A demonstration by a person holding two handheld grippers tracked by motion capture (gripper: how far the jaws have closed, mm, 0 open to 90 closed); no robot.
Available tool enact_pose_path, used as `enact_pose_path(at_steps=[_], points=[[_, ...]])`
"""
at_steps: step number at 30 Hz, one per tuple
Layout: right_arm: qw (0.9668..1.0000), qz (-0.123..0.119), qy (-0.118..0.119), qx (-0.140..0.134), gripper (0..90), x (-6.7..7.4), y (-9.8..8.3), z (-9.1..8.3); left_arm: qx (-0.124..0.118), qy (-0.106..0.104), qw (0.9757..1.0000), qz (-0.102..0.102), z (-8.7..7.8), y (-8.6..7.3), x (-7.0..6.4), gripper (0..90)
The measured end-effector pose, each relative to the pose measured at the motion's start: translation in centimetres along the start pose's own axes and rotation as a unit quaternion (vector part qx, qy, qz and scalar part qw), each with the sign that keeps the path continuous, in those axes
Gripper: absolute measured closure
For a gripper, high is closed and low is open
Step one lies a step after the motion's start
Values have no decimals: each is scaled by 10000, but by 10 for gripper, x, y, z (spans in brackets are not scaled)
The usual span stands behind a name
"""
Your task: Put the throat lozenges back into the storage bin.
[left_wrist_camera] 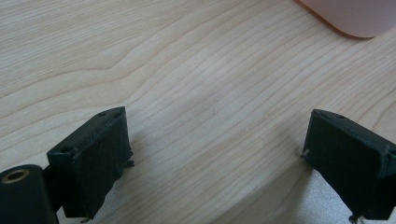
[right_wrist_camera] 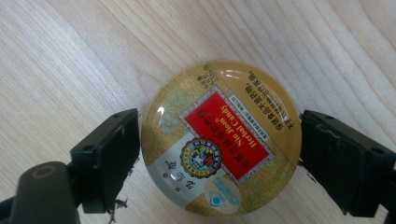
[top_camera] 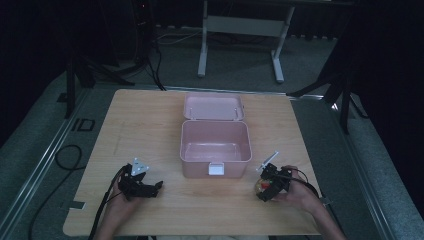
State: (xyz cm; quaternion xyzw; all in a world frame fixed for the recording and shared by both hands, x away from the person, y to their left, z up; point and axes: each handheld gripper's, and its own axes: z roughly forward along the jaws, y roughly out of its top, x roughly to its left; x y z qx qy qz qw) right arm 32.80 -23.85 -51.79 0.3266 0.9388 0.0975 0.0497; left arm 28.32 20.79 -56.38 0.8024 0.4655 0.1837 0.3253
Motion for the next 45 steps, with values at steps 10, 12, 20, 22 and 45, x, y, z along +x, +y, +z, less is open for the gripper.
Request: enact_pose_path(at_steps=[10, 12, 20, 22, 45], points=[[9999, -46, 24, 162, 189, -2, 1, 2, -2, 1, 10000, -1, 0, 0, 0, 76], [9998, -35, 28, 175, 194, -2, 1, 2, -1, 1, 10000, 0, 0, 0, 0, 76], [9995, -88, 6, 304, 198, -3, 1, 1, -1, 0, 10000, 0, 0, 0, 0, 76], [9994, -93, -6, 332, 198, -3, 1, 0, 1, -1, 10000, 0, 0, 0, 0, 76], [9993, -160, -98, 320, 198, -8, 2, -20, 2, 0, 10000, 1, 0, 0, 0, 76]])
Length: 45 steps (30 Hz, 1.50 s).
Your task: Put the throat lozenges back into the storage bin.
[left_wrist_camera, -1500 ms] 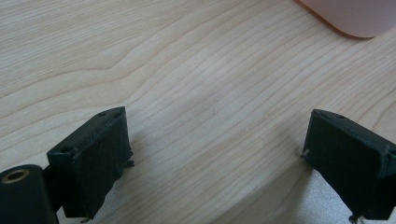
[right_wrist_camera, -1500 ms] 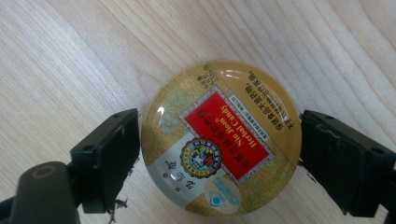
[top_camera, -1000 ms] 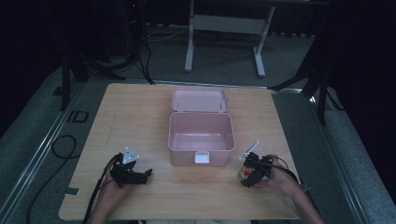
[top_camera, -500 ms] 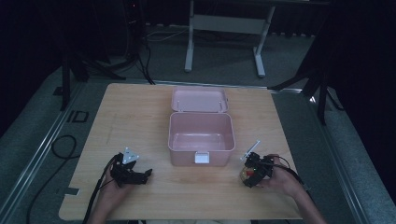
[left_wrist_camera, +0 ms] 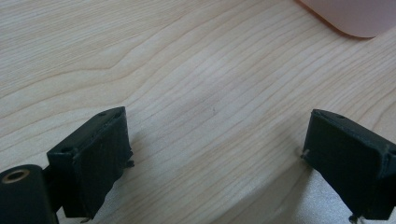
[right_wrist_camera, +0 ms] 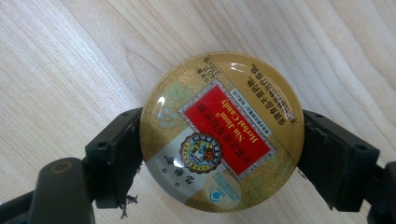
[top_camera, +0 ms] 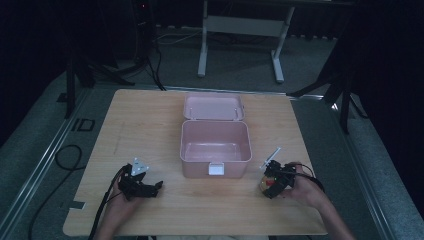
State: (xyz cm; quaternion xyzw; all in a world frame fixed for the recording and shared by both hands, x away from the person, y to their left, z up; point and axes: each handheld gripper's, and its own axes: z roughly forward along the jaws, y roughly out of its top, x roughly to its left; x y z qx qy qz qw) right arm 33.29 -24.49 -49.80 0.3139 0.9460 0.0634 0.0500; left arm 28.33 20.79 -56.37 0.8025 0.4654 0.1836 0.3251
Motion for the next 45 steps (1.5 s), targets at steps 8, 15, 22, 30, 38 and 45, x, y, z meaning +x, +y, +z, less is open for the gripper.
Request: enact_pose_path(at_steps=[8, 15, 22, 30, 38, 45], points=[[9999, -58, -72, -77, 198, -3, 5, -17, -5, -1, 10000, -4, 0, 0, 0, 76], [9998, -33, -118, -158, 198, -8, 5, -30, 0, -1, 10000, 0, 0, 0, 0, 76], [9997, -19, -129, -195, 198, -11, 5, -38, -2, -1, 10000, -1, 0, 0, 0, 76], [9997, -62, -168, -186, 198, -13, 8, -50, -3, 0, 10000, -5, 0, 0, 0, 76], [9995, -108, -188, -211, 199, -15, 10, -58, -3, 1, 10000, 5, 0, 0, 0, 76], [9994, -149, -204, -235, 199, -17, 15, -66, -2, 0, 10000, 1, 0, 0, 0, 76]])
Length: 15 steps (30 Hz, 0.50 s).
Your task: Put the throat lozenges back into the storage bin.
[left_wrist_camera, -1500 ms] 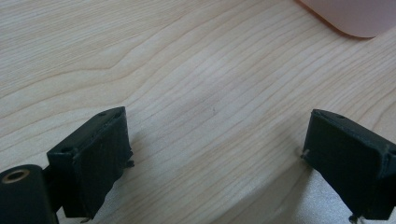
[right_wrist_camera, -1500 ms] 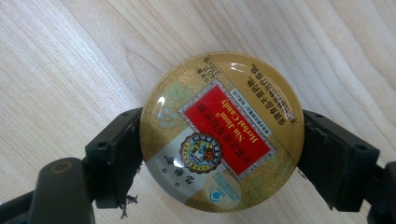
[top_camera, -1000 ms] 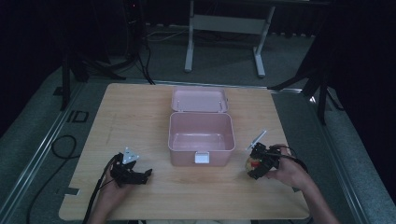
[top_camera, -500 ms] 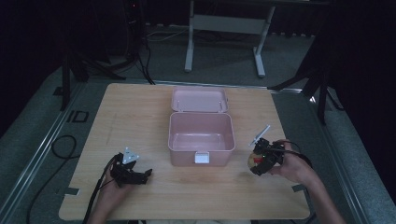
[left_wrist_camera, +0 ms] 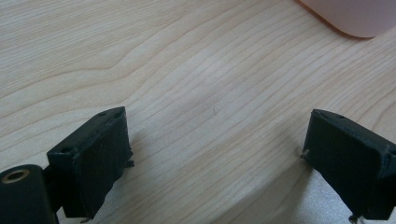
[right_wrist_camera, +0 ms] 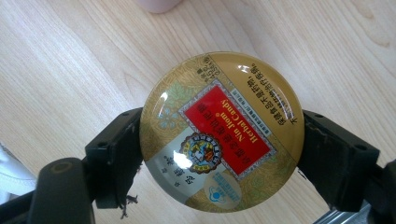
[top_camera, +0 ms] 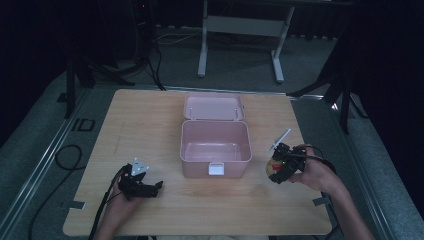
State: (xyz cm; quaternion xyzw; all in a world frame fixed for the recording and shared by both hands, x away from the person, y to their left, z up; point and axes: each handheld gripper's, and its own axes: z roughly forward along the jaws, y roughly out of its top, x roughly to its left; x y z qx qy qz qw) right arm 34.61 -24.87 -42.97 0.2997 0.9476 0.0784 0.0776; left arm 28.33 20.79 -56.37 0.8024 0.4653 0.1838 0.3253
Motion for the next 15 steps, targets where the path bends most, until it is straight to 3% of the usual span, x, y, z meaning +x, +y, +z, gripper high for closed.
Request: enact_pose_path(at_steps=[15], points=[[9999, -101, -7, 12, 199, -3, 8, -11, 1, -1, 10000, 1, 0, 0, 0, 76]])
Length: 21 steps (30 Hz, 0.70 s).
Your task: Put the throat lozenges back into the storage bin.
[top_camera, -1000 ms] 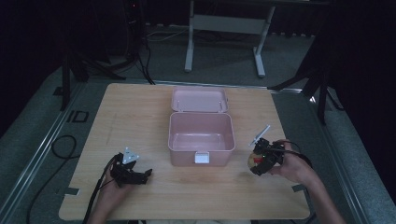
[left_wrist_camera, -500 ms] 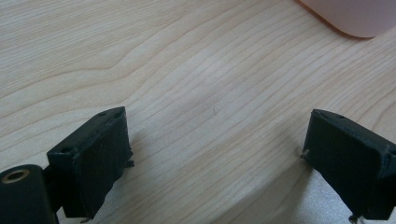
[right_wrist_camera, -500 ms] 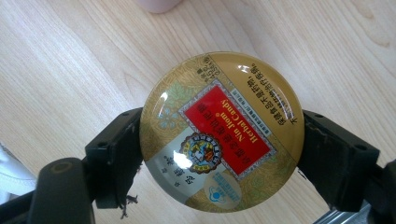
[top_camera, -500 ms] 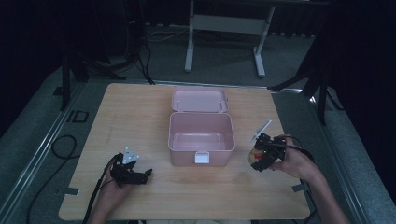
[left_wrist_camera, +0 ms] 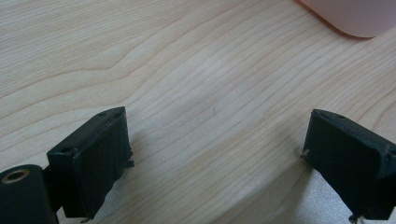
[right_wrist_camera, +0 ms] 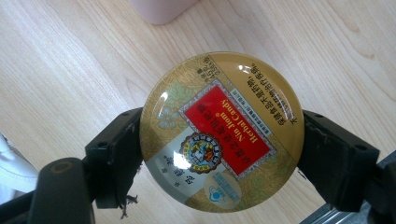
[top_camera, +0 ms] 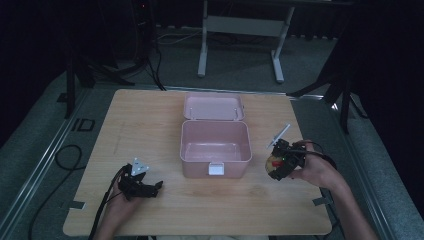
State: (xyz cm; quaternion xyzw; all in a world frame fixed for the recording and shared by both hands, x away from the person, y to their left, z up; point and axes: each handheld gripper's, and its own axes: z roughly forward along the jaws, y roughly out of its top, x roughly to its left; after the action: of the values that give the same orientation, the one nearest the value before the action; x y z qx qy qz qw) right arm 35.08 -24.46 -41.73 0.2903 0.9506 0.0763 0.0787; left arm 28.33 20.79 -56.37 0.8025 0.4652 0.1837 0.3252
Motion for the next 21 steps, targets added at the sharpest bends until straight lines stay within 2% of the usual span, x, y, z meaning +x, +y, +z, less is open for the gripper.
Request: enact_pose_path(at_steps=[21], points=[[9999, -68, -70, -32, 199, -3, 11, -17, -8, 0, 10000, -12, 0, 0, 0, 76]])
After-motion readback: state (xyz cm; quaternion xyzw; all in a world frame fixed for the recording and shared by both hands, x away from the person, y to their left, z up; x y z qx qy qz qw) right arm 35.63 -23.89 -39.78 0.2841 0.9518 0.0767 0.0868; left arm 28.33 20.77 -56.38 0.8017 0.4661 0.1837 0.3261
